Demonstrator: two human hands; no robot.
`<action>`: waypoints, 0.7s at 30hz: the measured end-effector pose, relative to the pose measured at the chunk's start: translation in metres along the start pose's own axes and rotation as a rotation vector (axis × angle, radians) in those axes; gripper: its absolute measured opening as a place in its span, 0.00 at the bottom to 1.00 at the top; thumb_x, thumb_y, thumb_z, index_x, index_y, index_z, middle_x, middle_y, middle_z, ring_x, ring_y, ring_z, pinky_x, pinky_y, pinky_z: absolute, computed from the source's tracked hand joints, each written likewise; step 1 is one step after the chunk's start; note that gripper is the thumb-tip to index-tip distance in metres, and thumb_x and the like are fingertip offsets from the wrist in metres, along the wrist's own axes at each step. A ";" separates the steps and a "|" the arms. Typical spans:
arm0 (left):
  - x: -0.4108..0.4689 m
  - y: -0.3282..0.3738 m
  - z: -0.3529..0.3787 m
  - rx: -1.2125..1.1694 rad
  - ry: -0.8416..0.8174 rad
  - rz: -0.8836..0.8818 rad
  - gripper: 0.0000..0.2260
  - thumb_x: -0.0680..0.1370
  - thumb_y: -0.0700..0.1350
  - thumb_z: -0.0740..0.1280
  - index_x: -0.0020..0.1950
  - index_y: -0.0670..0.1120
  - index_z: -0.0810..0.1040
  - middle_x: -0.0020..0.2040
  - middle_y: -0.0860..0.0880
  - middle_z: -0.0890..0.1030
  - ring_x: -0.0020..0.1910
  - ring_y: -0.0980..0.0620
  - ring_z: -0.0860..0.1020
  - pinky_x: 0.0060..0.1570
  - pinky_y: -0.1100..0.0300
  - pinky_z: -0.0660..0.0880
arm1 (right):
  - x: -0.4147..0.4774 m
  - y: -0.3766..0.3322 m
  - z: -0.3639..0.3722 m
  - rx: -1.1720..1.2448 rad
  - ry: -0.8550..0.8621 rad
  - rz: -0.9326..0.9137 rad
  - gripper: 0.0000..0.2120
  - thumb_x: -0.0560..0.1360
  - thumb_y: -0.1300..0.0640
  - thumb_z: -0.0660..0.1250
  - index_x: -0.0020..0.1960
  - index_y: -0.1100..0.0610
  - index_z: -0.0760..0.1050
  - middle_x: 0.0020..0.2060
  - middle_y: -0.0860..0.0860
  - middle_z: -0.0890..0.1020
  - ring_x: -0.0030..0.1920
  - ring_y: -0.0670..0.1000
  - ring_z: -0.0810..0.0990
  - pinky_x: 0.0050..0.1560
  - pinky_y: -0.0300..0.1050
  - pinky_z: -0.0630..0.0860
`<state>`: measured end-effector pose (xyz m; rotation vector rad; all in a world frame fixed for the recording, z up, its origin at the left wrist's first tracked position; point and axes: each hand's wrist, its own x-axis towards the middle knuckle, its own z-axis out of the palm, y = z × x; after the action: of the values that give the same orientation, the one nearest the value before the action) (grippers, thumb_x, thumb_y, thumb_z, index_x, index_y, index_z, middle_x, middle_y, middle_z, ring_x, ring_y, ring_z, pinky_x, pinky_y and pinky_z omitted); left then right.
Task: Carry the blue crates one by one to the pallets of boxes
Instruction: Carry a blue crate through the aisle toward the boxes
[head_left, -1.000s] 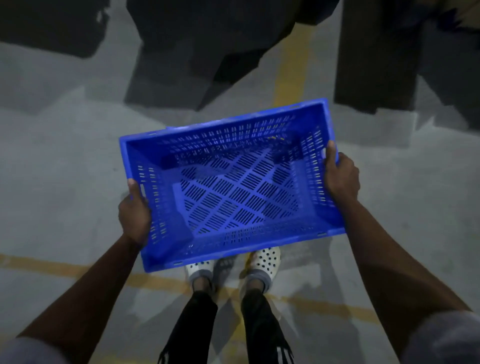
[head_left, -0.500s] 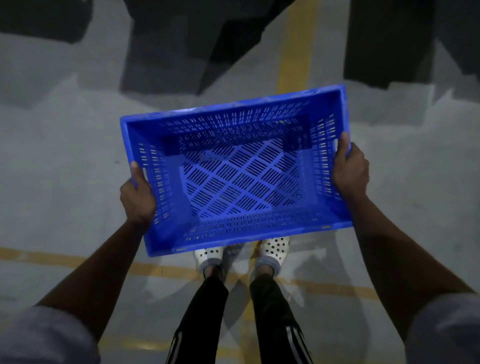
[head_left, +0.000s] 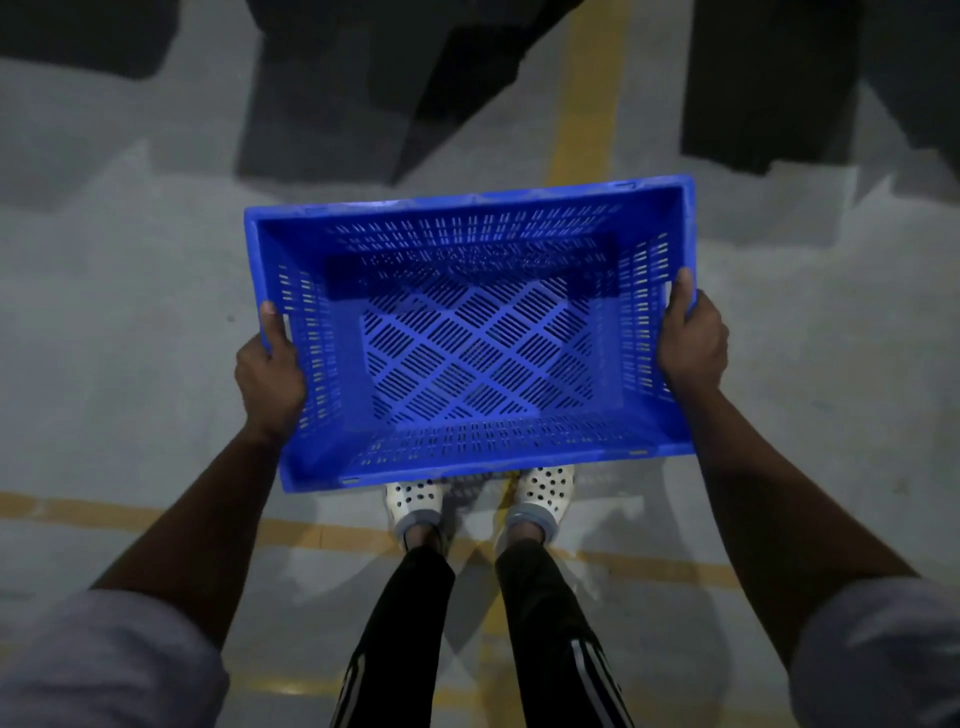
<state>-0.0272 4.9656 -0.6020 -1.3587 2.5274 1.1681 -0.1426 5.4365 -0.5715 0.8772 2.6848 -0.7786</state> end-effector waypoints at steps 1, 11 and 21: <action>-0.004 -0.006 0.002 0.005 0.014 -0.037 0.44 0.86 0.78 0.52 0.40 0.38 0.77 0.39 0.38 0.84 0.43 0.35 0.83 0.49 0.38 0.80 | 0.003 -0.002 -0.002 -0.010 -0.008 -0.012 0.38 0.84 0.23 0.45 0.58 0.52 0.79 0.57 0.60 0.85 0.59 0.66 0.82 0.57 0.59 0.76; 0.026 0.006 0.006 0.081 -0.028 -0.003 0.46 0.83 0.81 0.51 0.40 0.39 0.78 0.42 0.36 0.85 0.45 0.35 0.85 0.51 0.38 0.81 | -0.014 0.019 -0.002 0.055 -0.013 0.054 0.40 0.82 0.21 0.45 0.60 0.53 0.79 0.58 0.62 0.85 0.61 0.68 0.82 0.61 0.62 0.78; 0.021 0.009 0.001 0.114 -0.050 -0.001 0.42 0.85 0.78 0.52 0.41 0.40 0.78 0.40 0.40 0.84 0.44 0.37 0.83 0.46 0.46 0.75 | -0.022 0.023 0.009 0.065 -0.005 0.089 0.40 0.82 0.21 0.44 0.60 0.52 0.79 0.57 0.60 0.85 0.59 0.67 0.83 0.61 0.64 0.80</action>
<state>-0.0471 4.9548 -0.6045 -1.2883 2.5159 1.0264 -0.1104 5.4366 -0.5810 1.0017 2.6093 -0.8503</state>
